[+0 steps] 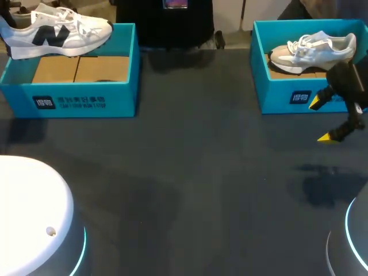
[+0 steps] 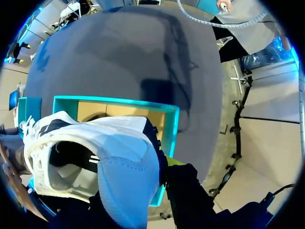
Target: Take the shoe out of the shoebox, open the shoe tongue, remove and reinsert the insole, then place the shoe into the shoebox
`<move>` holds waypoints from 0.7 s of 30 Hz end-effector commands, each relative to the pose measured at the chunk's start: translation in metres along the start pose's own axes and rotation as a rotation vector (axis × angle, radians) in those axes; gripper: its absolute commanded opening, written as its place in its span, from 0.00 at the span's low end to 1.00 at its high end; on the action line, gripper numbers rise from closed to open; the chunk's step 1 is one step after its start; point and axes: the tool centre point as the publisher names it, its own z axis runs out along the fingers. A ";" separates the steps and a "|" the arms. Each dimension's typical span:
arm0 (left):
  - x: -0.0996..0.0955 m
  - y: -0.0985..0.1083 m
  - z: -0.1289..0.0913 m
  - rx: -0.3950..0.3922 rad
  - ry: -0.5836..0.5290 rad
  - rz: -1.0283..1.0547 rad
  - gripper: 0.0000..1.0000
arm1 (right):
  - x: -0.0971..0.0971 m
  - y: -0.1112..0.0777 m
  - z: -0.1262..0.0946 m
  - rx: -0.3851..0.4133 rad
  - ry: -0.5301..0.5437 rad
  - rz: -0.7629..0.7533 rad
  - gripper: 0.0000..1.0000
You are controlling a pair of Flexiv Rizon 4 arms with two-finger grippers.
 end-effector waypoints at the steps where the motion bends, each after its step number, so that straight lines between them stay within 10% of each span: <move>1: -0.003 -0.001 0.012 -0.054 0.000 0.000 0.00 | 0.000 0.000 0.001 0.002 -0.001 0.000 1.00; 21: -0.015 0.028 0.074 -0.084 0.013 0.010 0.00 | 0.000 0.000 0.001 0.002 -0.001 0.000 1.00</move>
